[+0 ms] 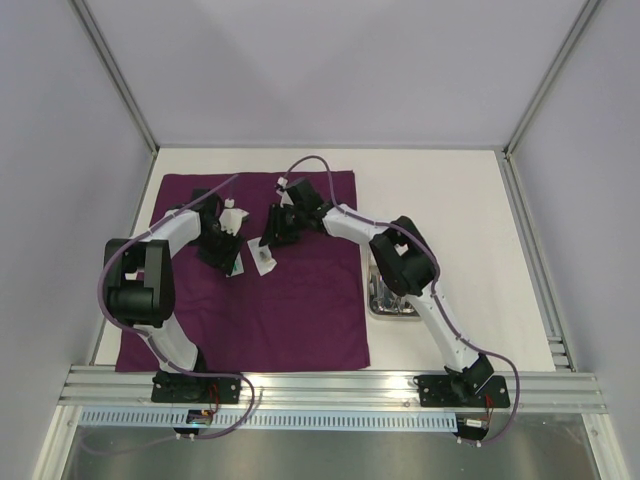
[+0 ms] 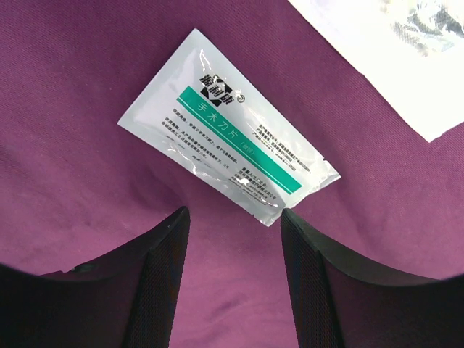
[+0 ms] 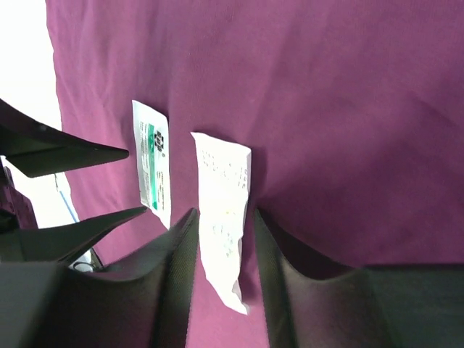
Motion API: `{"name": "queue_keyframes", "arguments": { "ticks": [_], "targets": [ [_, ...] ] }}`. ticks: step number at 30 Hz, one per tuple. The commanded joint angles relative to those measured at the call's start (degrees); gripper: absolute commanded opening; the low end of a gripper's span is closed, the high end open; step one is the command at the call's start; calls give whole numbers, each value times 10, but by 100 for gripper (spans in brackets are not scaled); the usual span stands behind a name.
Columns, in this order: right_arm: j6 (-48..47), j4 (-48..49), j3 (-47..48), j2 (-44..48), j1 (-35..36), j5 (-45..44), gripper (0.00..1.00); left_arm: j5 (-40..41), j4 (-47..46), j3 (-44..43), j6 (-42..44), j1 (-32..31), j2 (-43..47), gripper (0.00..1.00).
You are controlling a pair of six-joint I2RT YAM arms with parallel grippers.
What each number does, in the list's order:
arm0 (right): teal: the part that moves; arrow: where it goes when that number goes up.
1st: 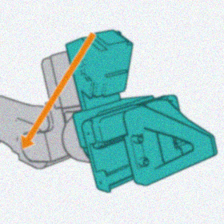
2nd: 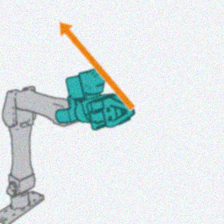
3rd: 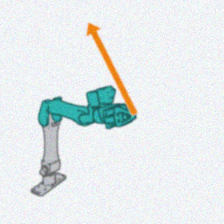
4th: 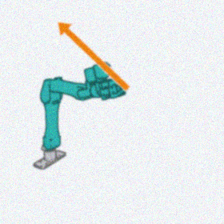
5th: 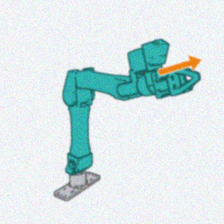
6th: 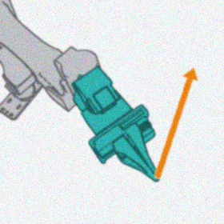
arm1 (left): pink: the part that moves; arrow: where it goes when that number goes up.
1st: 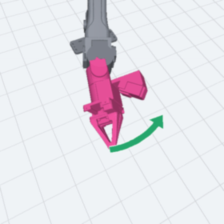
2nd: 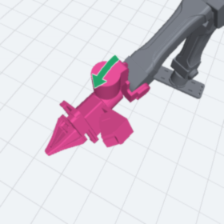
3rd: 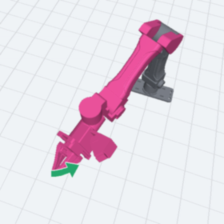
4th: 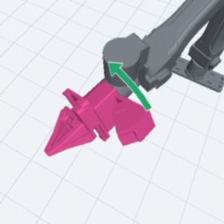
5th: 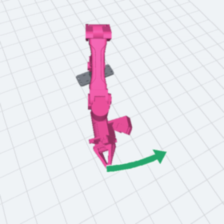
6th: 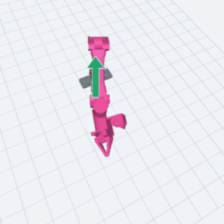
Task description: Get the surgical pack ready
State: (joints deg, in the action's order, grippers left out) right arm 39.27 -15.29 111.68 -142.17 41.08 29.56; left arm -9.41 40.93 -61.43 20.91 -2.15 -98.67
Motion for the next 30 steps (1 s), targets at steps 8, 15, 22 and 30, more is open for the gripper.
{"name": "queue_keyframes", "arguments": {
  "ticks": [8,15,22,30],
  "targets": [
    [33,20,6,11,8,28,2,-13,-3,1,4,3,17,62],
    [32,38,-44,115,2,27,1,-17,12,3,12,3,45,62],
    [22,58,-214,303,-57,8,0,-21,24,7,18,3,67,62],
    [-69,-45,-428,510,-195,1,0,-31,23,10,18,2,67,62]
  ]
}}
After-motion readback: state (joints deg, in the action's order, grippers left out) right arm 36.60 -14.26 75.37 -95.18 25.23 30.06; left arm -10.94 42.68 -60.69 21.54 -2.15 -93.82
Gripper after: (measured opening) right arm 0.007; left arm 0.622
